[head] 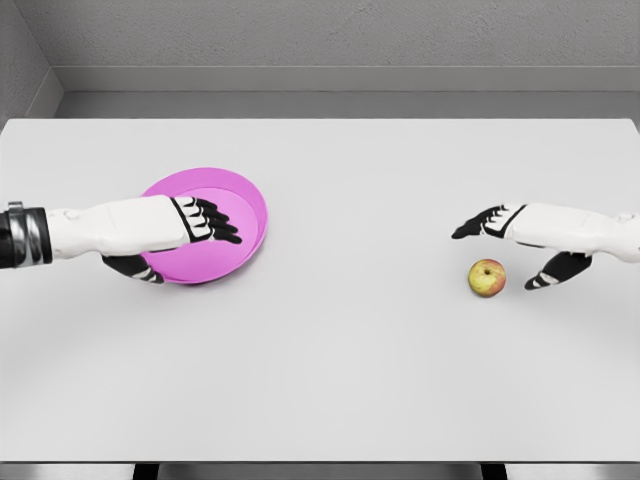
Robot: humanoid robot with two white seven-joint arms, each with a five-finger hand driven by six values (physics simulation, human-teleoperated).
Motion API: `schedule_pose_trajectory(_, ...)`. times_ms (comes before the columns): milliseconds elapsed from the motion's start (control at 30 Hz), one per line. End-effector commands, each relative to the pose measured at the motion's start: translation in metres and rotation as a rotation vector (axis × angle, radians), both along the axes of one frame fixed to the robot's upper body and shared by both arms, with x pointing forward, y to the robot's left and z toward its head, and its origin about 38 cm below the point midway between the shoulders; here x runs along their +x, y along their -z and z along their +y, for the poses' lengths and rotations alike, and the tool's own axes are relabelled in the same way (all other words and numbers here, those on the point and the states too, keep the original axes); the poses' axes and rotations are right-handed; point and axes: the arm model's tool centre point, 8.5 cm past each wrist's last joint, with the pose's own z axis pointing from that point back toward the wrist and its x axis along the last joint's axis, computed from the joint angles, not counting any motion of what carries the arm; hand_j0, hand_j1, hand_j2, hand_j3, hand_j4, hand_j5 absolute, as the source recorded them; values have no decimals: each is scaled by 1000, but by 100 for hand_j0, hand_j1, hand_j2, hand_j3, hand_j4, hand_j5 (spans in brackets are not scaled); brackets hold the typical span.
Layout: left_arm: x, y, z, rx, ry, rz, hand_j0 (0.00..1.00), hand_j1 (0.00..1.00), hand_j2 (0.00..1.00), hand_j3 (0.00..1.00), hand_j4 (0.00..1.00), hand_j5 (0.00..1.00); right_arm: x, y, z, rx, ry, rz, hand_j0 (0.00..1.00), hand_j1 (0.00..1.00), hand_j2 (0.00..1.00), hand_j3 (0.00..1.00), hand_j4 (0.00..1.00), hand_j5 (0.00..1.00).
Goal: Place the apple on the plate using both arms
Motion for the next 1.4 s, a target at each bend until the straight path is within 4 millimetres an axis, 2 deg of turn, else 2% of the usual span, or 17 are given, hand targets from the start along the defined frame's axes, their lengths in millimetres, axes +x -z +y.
schedule_pose_trajectory(0,0,0,0,-5,-2,3,100,100,100,100,100,100,-2,9,0,-1,3,28,100,100,100,100,100,100)
schedule_pose_trajectory(100,0,0,0,-5,-2,3,100,100,100,100,100,100,1,14,-7,-1,31,42,100,100,100,100,100,100)
schedule_pose_trajectory(233,0,0,1,-4,-3,5,100,100,100,100,100,100,1,15,-7,-1,30,43,100,100,100,100,100,100)
schedule_pose_trajectory(433,-2,0,-1,-5,4,4,100,100,100,100,100,100,2,31,-5,4,39,79,100,100,100,100,100,100)
schedule_pose_trajectory(833,-2,0,-1,-5,4,4,100,100,100,100,100,100,4,40,2,18,35,96,100,100,100,100,100,100)
schedule_pose_trajectory(1367,-2,0,-2,-5,6,5,100,100,100,100,100,100,11,48,-5,25,75,110,97,97,97,97,97,97)
